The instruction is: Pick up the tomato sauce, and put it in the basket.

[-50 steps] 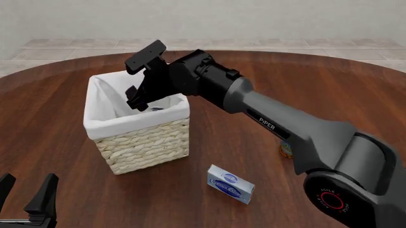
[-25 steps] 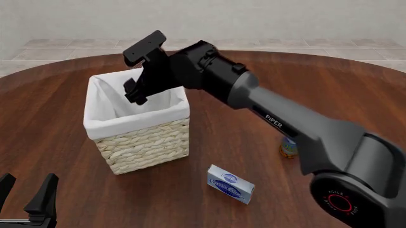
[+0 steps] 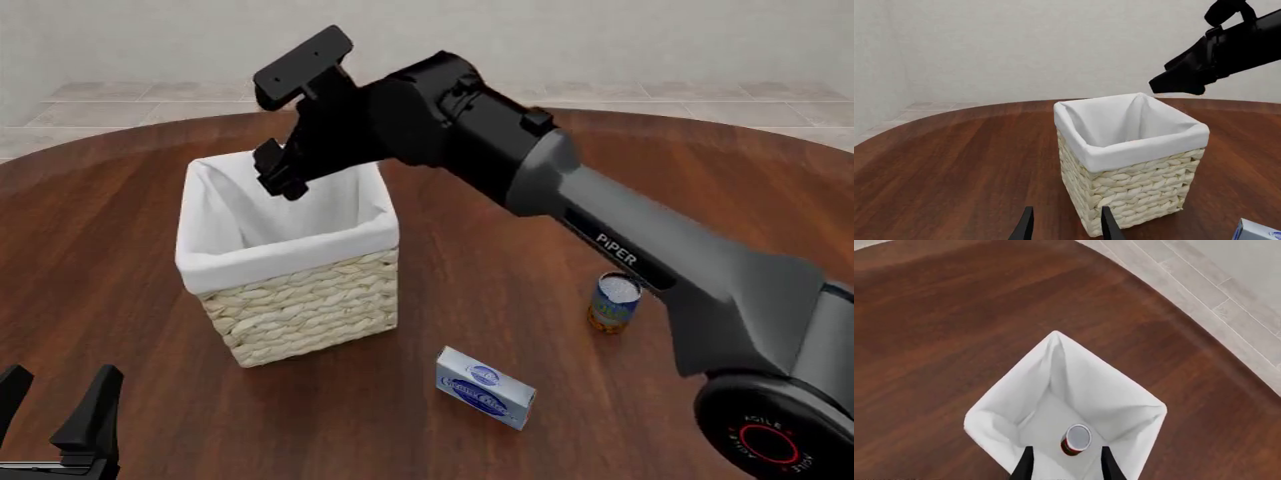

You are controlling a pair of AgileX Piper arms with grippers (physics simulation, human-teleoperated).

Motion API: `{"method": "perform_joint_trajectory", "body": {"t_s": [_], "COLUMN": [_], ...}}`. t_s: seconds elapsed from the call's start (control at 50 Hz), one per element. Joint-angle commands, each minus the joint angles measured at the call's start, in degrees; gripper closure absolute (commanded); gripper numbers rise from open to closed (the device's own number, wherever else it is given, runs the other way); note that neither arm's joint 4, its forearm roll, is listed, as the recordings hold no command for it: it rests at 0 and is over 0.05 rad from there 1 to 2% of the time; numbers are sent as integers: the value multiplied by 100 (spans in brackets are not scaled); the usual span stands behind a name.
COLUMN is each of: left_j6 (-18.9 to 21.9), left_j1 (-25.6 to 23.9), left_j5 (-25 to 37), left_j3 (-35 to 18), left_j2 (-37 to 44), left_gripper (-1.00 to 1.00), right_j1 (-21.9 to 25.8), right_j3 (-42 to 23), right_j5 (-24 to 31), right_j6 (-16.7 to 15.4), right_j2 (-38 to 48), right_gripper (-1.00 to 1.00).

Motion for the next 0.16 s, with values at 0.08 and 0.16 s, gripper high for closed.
{"method": "perform_joint_trajectory", "body": {"t_s": [0.08, 0.16], "left_j6": [0, 0], "left_j1": [0, 0], "left_j5": [0, 0], "left_j3": [0, 0], "left_j2": [0, 0], "left_gripper": [-100, -100], "right_j1": [69, 89], "right_j3": [166, 261], "right_j5": [-15, -46], "right_j6": [-90, -116], "right_j2": [-344, -459], "right_gripper": [-100, -100]}}
